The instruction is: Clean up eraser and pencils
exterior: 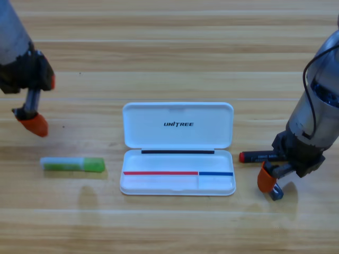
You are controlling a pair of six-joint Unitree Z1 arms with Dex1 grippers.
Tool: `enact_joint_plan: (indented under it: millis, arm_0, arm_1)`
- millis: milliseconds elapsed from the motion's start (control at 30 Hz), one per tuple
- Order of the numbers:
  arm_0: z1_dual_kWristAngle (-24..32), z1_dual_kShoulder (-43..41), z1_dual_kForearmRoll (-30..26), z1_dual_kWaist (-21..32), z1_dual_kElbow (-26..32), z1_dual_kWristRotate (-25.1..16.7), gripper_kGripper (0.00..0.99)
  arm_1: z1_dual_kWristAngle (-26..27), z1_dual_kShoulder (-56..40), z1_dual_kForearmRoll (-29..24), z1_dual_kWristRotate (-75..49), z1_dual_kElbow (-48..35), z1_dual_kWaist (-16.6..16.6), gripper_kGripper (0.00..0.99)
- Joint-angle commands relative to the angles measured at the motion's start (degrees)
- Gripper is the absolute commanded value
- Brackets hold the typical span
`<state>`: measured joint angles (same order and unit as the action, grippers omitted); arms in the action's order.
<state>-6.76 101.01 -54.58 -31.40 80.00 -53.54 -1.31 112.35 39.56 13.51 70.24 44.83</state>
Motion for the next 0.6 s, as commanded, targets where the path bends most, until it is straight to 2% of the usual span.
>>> enact_joint_plan:
  millis: [33,267,367,400,533,567,600]
  arm_0:
    - [3.95,4.63,-1.23,1.86,-0.11,-1.65,0.959]
    - [6.23,6.83,-1.85,1.86,-0.37,-2.89,0.962]
    - [6.23,7.89,-1.76,1.95,-0.64,-2.97,0.969]
    - [6.23,8.24,-1.76,1.95,-0.90,-2.97,0.977]
    - [6.32,9.64,0.08,1.95,-2.92,-3.15,0.985]
    - [6.32,9.64,1.05,1.95,-3.80,-3.24,0.986]
    - [6.32,9.56,1.93,1.95,-4.68,-3.41,0.986]
  arm_1:
    - [1.58,4.72,-0.53,0.64,0.34,0.69,0.850]
    - [1.93,6.30,-0.53,1.70,0.78,0.87,0.819]
    - [2.46,7.09,-0.53,1.70,0.78,0.87,0.723]
    - [2.54,7.26,-0.53,1.70,0.69,0.87,0.641]
    - [2.72,7.44,-0.53,1.44,0.60,0.96,0.123]
    - [2.72,7.44,-0.53,1.44,0.52,0.96,0.040]
    - [2.63,7.44,-0.53,1.52,0.34,0.96,0.000]
